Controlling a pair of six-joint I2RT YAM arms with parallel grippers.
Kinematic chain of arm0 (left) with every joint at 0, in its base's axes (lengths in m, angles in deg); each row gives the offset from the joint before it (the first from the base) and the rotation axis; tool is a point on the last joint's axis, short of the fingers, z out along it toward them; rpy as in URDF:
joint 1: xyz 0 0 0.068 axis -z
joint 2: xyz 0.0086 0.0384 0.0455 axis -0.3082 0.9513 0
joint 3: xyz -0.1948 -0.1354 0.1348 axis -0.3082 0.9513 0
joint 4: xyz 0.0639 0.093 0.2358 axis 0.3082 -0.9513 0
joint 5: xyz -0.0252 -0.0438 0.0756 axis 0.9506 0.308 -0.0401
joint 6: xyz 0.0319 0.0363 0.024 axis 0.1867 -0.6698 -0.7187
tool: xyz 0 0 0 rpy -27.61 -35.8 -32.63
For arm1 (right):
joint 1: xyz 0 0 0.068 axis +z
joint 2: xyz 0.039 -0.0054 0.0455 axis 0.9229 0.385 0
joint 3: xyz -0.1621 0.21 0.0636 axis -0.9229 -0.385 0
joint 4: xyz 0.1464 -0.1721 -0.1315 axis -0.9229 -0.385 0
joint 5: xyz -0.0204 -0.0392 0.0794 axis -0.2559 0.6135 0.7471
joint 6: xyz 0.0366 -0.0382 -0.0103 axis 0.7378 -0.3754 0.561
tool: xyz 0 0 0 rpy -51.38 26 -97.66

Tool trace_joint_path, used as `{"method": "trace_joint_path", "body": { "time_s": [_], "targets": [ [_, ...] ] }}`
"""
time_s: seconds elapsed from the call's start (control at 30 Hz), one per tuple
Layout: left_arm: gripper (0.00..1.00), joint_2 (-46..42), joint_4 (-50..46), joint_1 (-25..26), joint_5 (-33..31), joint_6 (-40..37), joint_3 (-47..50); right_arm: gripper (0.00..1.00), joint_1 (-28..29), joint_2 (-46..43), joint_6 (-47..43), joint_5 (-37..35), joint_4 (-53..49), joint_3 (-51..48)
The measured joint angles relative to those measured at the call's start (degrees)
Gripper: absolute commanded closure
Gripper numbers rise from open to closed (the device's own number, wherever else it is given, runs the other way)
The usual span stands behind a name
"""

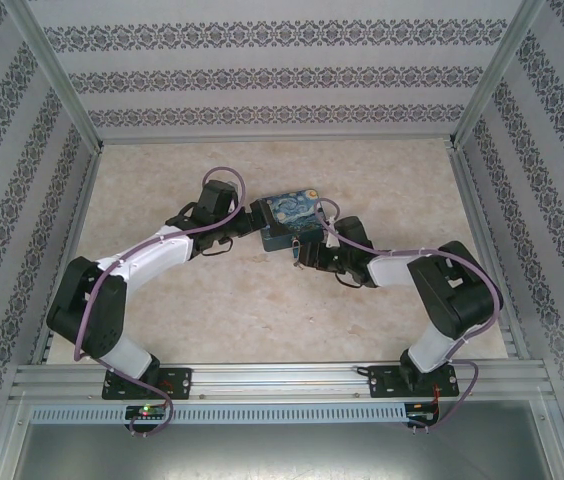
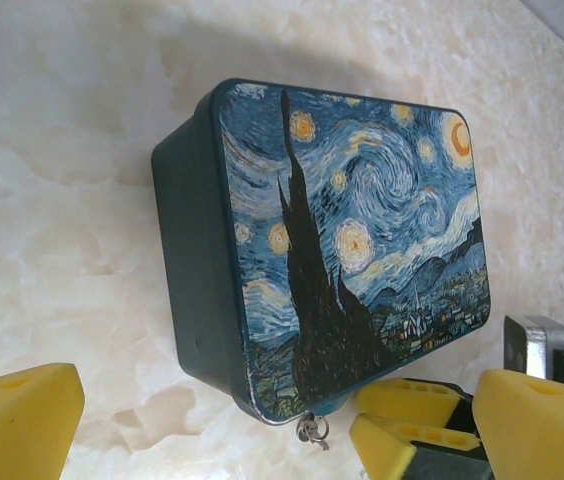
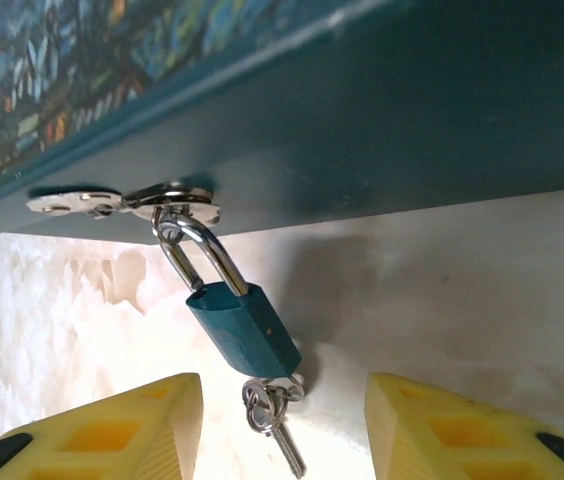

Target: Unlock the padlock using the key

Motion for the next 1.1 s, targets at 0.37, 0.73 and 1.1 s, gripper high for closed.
{"method": "trace_joint_path", "body": {
  "time_s": [0.37, 0.73, 1.1],
  "targets": [
    [0.0, 1.1, 0.0, -0.4, 0.8, 0.0, 0.0, 0.57, 1.5, 3.6, -0.9, 0.1, 1.3, 3.3],
    [0.0, 1.4, 0.0, -0.6, 1.6, 0.0, 0.0, 1.0, 2.2, 4.3, -1.0, -0.4, 2.4, 3.7],
    [0.0, 2.5, -2.5, -0.7, 1.3, -2.1, -3.4, 1.0, 0.2, -0.7, -0.2, -2.7, -0.8, 0.1]
  ]
}}
